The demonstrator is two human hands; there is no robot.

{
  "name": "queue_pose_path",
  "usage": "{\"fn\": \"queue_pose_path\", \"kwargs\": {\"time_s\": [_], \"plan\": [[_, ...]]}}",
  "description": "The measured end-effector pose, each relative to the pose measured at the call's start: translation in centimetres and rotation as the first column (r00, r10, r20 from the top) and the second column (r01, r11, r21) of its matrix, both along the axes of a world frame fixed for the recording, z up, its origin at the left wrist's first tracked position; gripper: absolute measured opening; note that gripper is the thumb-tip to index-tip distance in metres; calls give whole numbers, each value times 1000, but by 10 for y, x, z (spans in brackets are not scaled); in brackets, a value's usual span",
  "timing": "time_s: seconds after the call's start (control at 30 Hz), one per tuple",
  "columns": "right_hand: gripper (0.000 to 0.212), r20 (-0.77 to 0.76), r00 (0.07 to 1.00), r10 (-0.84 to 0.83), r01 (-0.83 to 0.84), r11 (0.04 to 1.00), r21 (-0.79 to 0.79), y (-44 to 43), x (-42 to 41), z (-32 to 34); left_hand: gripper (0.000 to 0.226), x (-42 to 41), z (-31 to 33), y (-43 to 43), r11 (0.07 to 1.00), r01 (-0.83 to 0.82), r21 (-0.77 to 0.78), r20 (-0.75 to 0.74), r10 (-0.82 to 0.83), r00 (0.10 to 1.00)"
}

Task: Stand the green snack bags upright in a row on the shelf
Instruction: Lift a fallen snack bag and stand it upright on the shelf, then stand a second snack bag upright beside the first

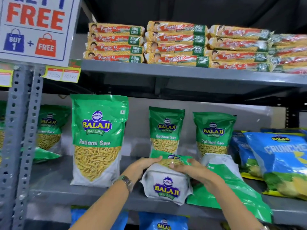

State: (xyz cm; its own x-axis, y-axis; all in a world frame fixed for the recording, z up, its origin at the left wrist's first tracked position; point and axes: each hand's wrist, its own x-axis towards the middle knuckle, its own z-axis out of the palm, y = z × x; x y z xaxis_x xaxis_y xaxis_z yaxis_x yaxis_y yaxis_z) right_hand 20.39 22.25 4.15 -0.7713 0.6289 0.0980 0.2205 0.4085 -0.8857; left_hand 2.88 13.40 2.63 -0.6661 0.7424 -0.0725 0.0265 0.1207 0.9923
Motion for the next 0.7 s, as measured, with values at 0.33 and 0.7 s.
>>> {"fn": "queue_pose_path", "kwargs": {"time_s": [0.33,0.7], "plan": [[99,-294,953,74,-13,979,204,15,-22,3,52,-15,6,-6,861,-64,505,-3,76,997],[134,-343,938,41,49,968,248,38,-44,-34,95,-21,-7,12,731,75,679,-164,52,985]]}}
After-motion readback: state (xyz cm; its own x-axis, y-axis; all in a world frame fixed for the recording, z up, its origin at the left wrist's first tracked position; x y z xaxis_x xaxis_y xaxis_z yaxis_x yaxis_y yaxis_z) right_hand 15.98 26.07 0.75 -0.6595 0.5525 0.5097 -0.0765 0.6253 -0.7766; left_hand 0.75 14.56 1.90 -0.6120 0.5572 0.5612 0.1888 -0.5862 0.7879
